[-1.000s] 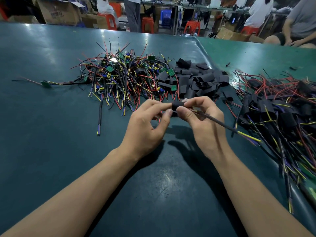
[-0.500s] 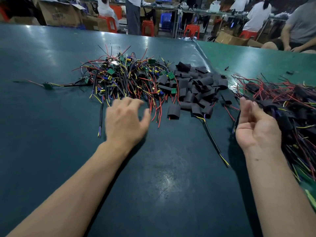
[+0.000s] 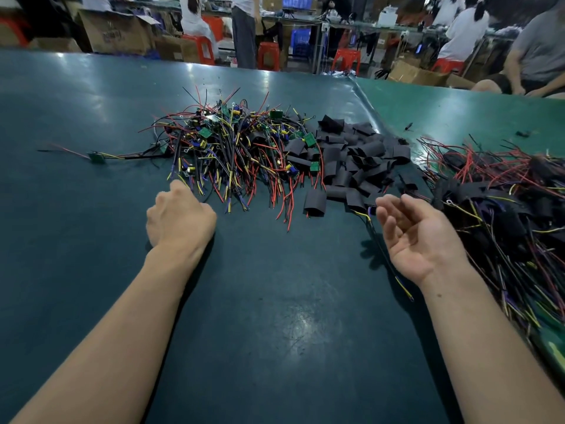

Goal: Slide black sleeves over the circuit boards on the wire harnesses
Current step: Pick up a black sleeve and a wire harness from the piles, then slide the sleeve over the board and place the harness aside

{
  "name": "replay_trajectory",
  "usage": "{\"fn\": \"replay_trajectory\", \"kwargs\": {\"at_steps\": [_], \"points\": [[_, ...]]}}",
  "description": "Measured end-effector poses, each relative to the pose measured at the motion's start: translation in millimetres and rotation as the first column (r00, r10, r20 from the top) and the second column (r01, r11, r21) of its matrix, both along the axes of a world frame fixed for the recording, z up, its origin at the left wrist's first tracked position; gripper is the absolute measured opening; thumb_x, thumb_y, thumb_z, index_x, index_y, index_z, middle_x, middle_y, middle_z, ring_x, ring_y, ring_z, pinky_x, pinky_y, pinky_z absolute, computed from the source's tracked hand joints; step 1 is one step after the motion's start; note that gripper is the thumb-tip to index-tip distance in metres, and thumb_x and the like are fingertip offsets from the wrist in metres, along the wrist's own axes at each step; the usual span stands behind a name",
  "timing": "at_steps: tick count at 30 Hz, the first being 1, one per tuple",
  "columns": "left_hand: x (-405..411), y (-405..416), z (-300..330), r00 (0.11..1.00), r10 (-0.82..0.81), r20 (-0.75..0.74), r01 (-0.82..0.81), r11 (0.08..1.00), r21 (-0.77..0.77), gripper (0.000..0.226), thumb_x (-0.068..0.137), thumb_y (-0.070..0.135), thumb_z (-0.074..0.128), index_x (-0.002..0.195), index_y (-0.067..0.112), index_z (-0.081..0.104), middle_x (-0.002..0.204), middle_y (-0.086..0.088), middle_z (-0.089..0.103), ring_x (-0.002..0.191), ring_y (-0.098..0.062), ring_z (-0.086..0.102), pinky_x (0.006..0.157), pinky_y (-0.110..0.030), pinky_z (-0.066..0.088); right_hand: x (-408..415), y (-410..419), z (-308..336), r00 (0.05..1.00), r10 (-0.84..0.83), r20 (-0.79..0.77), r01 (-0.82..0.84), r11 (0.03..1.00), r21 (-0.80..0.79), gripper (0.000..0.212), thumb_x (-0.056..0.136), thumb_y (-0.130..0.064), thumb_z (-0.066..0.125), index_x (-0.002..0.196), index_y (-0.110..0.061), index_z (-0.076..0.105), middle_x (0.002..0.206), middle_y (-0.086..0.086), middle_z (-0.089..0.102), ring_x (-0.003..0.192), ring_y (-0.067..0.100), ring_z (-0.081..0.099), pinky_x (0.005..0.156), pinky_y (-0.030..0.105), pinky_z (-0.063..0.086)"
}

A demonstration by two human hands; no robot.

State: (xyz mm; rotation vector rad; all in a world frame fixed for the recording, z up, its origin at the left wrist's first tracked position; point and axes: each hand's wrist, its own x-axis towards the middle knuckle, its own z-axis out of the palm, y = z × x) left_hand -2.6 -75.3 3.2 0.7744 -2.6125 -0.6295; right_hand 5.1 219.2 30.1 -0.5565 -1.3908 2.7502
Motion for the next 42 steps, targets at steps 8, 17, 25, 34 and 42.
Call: {"fn": "replay_trajectory", "kwargs": {"at_steps": [8,17,25,34,42], "points": [[6,27,1,0.907,-0.135,-0.398,0.283,0.896,0.342,0.034,0.077,0.023,0.069,0.107,0.021,0.053,0.075,0.008,0.068,0.072,-0.004,0.063,0.076,-0.030,0.051,10,-33,-4,0.953,0.210,-0.219,-0.086,0.880,0.468,0.021,0.099,-0.017,0.054,0.088,-0.007,0.069,0.073,0.009,0.073,0.049,0.017,0.064,0.041,0.022,0.048],[29,74,-2,0.508,-0.606,-0.612,0.861,0.334,0.384,0.029,0.073,0.004,0.062,0.099,0.018,0.058,0.078,0.003,0.059,0.067,-0.012,0.052,0.061,-0.030,0.046,6,-47,-28,0.808,0.520,-0.276,0.019,0.445,0.896,0.086,0.083,0.001,0.072,0.138,-0.051,0.032,0.109,-0.006,0.060,0.064,0.018,0.062,0.065,0.025,0.054],[29,77,-2,0.475,-0.682,-0.556,0.877,0.417,0.238,0.004,0.085,0.007,0.073,0.088,0.010,0.070,0.071,-0.004,0.067,0.060,-0.026,0.059,0.061,-0.041,0.050,-7,-47,-37,0.814,0.310,-0.491,0.261,0.559,0.787,0.014,0.096,-0.019,0.060,0.102,-0.032,0.061,0.098,-0.004,0.069,0.089,0.011,0.067,0.083,0.039,0.055],[19,73,-5,0.637,-0.575,-0.513,0.652,0.757,-0.038,0.013,0.089,0.022,0.067,0.079,0.014,0.069,0.071,0.018,0.057,0.074,-0.012,0.053,0.073,-0.028,0.044,-17,-50,-42,0.827,0.519,-0.217,0.075,0.281,0.957,0.015,0.102,-0.032,0.047,0.105,-0.024,0.060,0.095,-0.005,0.068,0.093,0.019,0.063,0.085,0.034,0.049],[13,72,-8,0.538,-0.840,-0.062,0.835,0.542,-0.099,0.050,0.085,0.020,0.056,0.135,0.019,0.057,0.147,0.003,0.049,0.136,-0.018,0.037,0.113,-0.037,0.030,-5,-50,-23,0.836,0.255,-0.485,0.024,0.867,0.498,0.034,0.106,-0.033,0.032,0.119,-0.017,0.058,0.086,0.017,0.071,0.074,0.026,0.067,0.065,0.031,0.053]]}}
